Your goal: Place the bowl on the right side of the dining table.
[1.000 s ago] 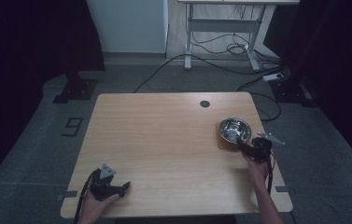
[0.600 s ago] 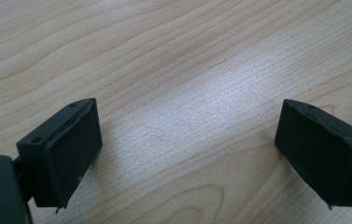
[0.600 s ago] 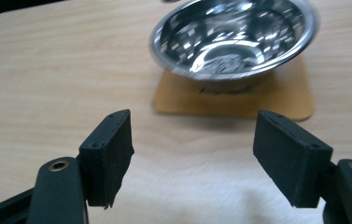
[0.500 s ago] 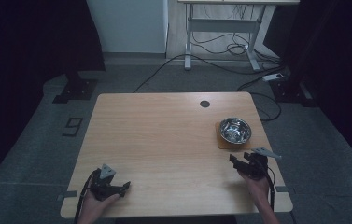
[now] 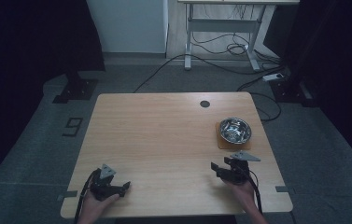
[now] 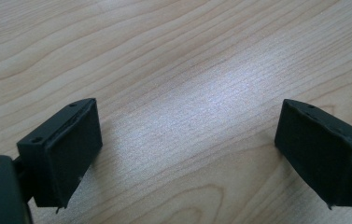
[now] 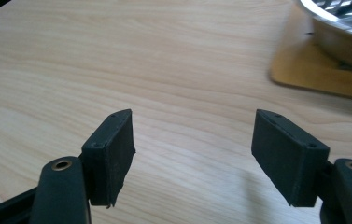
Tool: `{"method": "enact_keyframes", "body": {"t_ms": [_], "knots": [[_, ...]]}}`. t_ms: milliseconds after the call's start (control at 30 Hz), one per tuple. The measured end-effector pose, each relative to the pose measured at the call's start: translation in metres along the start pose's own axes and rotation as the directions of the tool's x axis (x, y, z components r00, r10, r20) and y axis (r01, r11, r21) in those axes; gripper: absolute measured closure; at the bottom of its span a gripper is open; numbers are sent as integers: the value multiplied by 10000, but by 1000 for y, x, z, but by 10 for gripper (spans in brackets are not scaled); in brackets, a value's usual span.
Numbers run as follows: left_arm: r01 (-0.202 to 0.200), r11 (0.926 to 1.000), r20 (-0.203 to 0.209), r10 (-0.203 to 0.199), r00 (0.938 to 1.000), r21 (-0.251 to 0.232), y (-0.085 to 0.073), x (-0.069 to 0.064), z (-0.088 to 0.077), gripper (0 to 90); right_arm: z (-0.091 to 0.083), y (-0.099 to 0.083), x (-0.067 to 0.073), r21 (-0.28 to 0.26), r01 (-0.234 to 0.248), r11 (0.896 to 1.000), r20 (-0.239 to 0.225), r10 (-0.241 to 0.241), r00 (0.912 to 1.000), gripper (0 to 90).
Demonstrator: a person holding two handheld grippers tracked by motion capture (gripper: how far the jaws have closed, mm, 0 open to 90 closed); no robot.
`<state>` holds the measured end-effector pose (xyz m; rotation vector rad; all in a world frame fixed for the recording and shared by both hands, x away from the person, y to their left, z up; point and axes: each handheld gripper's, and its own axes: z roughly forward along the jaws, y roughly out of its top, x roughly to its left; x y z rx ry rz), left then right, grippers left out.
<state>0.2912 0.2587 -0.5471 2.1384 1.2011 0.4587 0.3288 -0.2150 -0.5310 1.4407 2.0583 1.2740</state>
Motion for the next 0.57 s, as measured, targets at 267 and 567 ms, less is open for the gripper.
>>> {"method": "enact_keyframes", "body": {"t_ms": [267,567], "knots": [[4,10000,-20,-4,10000,-7,0,0,0,73,8,-4,9,250,346,9991,-217,-341,9992,294],[16,10000,-26,-16,10000,-8,0,-1,0,74,9,-5,8,227,451,9987,-89,-449,9990,290]]}}
